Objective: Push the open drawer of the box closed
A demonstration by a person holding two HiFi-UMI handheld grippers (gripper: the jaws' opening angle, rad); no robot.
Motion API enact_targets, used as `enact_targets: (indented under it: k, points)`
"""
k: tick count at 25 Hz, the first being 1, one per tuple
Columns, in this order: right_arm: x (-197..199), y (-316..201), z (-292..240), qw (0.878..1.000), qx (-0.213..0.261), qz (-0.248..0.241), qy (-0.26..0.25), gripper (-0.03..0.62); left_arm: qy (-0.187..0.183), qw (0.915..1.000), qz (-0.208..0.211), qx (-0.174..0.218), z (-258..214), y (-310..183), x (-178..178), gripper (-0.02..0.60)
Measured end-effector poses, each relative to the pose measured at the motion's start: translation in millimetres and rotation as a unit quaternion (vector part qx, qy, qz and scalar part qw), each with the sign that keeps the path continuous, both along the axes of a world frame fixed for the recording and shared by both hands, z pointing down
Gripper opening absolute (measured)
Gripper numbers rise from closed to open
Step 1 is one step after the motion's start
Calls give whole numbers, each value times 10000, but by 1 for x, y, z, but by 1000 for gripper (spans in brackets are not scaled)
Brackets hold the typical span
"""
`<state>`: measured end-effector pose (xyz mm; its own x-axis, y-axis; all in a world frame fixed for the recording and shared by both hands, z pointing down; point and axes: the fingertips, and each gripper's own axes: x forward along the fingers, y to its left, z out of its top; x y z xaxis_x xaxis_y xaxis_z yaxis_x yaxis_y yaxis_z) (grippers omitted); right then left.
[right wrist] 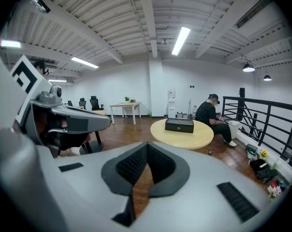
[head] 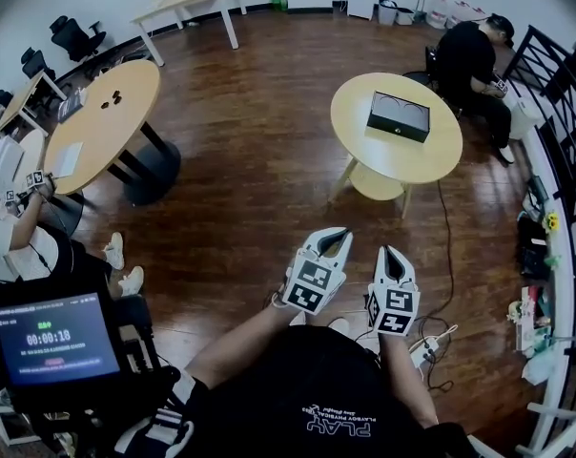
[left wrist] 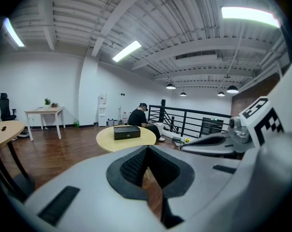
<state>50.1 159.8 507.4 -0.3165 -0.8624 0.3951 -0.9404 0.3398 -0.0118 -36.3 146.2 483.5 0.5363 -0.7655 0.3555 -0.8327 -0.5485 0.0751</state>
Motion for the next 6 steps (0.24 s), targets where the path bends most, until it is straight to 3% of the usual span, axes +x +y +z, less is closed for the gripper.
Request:
enact_targets:
  k: [6]
  points:
    - [1,10,-2,9988,104,-96,458,5,5,10000,93,4,0,4,9,-3]
